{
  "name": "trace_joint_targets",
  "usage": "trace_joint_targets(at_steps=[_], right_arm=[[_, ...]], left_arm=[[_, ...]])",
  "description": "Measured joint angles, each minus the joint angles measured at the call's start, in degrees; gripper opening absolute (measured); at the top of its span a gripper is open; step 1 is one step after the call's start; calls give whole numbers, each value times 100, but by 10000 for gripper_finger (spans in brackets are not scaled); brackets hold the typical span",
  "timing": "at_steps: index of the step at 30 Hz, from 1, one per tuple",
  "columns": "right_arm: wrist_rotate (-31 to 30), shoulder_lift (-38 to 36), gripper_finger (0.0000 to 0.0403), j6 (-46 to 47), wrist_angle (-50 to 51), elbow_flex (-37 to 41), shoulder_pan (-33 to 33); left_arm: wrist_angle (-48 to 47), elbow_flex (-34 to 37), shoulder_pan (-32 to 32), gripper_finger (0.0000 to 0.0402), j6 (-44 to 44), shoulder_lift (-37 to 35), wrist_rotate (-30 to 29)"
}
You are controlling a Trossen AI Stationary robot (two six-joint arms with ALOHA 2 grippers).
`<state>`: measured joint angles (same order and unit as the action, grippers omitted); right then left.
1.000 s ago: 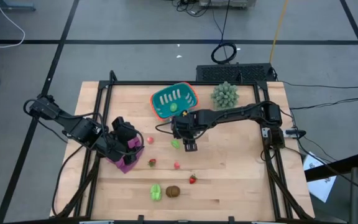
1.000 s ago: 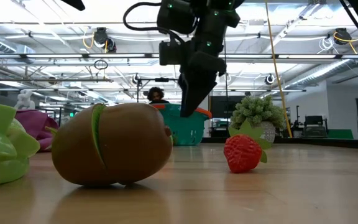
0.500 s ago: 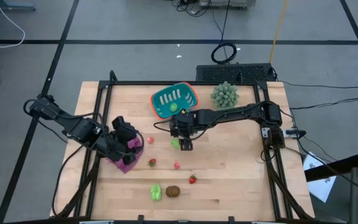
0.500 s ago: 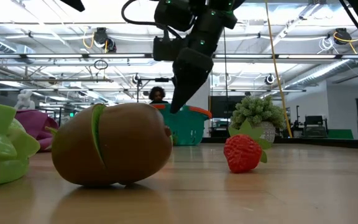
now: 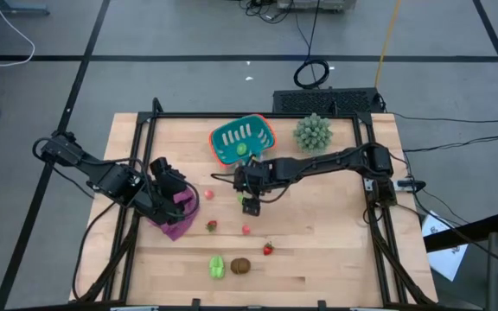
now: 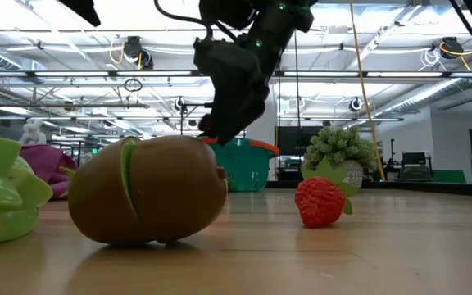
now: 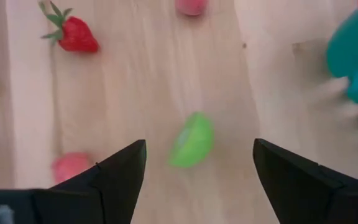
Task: Pick and placing Produce into tupperware
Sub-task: Put the cabbage half into the blue basket
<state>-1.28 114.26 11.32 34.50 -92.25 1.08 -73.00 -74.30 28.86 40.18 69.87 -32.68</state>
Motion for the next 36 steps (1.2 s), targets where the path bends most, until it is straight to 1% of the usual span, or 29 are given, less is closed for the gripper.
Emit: trace_joint_targets(at_steps=[4, 8, 14, 16, 22, 28, 31, 36], right_arm=[[-24, 0, 286, 646, -4, 0, 87], [-31, 0, 286, 1281, -43, 0, 97], [-37, 0, 286, 2283, -294, 0, 6], [-39, -2, 286, 2487, -321, 0, -35], [-35, -2, 286, 2869, -194, 0, -74], [9, -2, 286, 2997, -157, 0, -62], [133, -2, 286, 3004, -122, 10, -49], [138, 9, 286, 3050, -293, 415, -20]], left_arm=[[-80, 0, -1, 324, -44, 0, 6], [-80, 0, 0, 324, -306, 2, 6], [-89, 1, 0, 324, -606, 0, 8], [-131, 0, -1, 324, -722, 0, 7], [-386, 2, 0, 324, -1010, 0, -136], [-554, 2, -2, 324, -1008, 0, -234], [-554, 2, -2, 324, -999, 0, -236], [-552, 2, -1, 324, -877, -1, -236]])
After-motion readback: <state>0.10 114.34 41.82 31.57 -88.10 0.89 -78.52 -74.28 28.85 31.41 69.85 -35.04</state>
